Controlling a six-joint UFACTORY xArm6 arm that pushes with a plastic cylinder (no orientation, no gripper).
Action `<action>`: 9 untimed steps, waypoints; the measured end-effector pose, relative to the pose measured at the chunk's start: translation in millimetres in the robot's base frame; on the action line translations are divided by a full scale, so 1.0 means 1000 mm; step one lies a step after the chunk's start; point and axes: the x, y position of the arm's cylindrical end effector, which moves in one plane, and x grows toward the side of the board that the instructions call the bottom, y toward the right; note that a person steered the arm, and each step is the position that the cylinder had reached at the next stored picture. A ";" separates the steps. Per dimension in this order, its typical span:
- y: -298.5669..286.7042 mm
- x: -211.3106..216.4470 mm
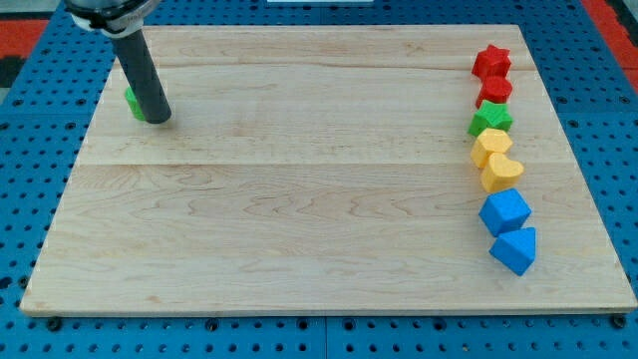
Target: Push the green circle to the top center of the board
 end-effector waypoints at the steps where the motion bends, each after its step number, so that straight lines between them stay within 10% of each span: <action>1: -0.027 0.048; 2: -0.091 0.028; 6: 0.088 -0.096; 7: 0.179 -0.059; 9: 0.131 0.027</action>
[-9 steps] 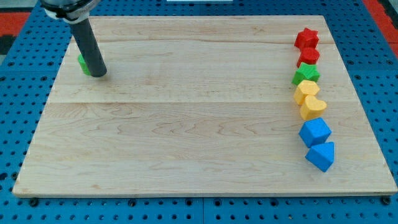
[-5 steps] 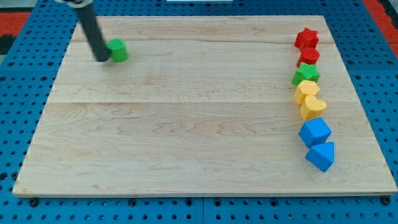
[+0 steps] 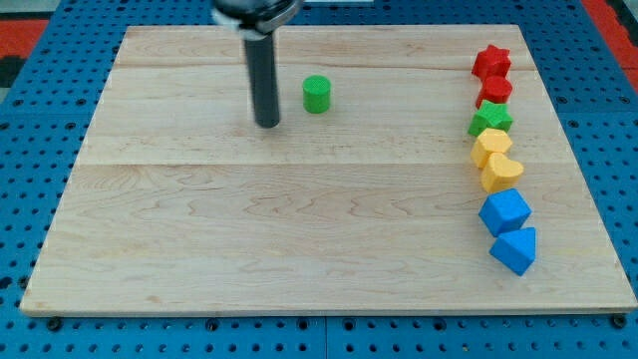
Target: Push the green circle to the top center of the board
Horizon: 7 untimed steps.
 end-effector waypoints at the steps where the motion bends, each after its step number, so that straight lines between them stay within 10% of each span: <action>1: 0.055 -0.027; 3: 0.122 -0.068; 4: 0.061 -0.021; 6: 0.118 -0.116; 7: 0.081 -0.088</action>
